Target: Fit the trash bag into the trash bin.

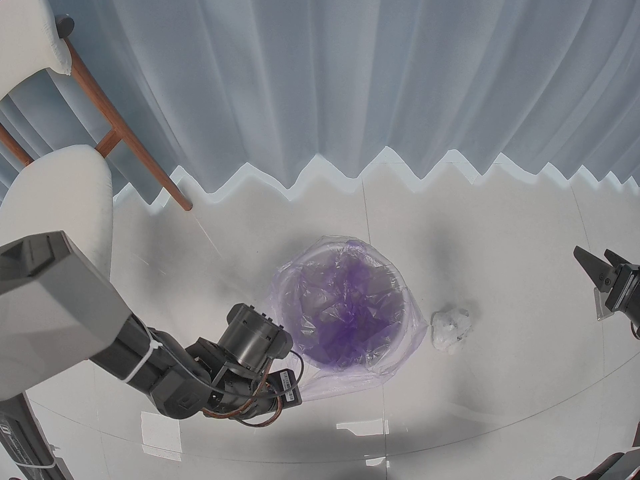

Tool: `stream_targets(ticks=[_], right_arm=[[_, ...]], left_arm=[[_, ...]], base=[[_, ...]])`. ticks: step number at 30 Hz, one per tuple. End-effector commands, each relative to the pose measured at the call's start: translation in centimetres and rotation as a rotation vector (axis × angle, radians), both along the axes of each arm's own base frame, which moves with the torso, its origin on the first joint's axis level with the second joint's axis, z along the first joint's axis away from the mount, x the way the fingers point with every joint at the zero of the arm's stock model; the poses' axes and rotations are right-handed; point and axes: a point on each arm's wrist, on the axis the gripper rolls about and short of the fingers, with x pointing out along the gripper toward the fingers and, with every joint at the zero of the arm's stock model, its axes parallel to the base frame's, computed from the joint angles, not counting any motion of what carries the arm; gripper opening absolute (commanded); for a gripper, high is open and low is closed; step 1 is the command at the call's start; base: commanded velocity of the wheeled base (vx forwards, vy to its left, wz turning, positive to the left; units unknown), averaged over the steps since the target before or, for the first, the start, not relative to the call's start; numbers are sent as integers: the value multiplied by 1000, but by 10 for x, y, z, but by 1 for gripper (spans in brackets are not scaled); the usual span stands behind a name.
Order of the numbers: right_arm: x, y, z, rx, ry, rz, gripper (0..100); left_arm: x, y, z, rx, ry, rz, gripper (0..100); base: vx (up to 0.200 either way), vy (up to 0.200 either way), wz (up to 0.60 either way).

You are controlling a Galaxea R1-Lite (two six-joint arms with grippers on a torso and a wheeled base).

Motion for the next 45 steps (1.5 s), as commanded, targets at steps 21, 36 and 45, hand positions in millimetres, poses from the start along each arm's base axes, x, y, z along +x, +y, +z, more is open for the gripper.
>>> stream_targets(ticks=[21, 36, 45], right_arm=[[-2, 1, -6, -6, 18, 10, 100], [-9, 5, -13, -12, 31, 49, 100], [-17, 4, -18, -10, 28, 44, 100]], left_arm=[[27, 9, -61, 47, -50, 124, 0], [29, 12, -62, -5, -96, 191, 100], [-27, 37, 21, -122, -233, 154, 100]], base=[[0, 0, 0], [0, 0, 0], [0, 0, 0]])
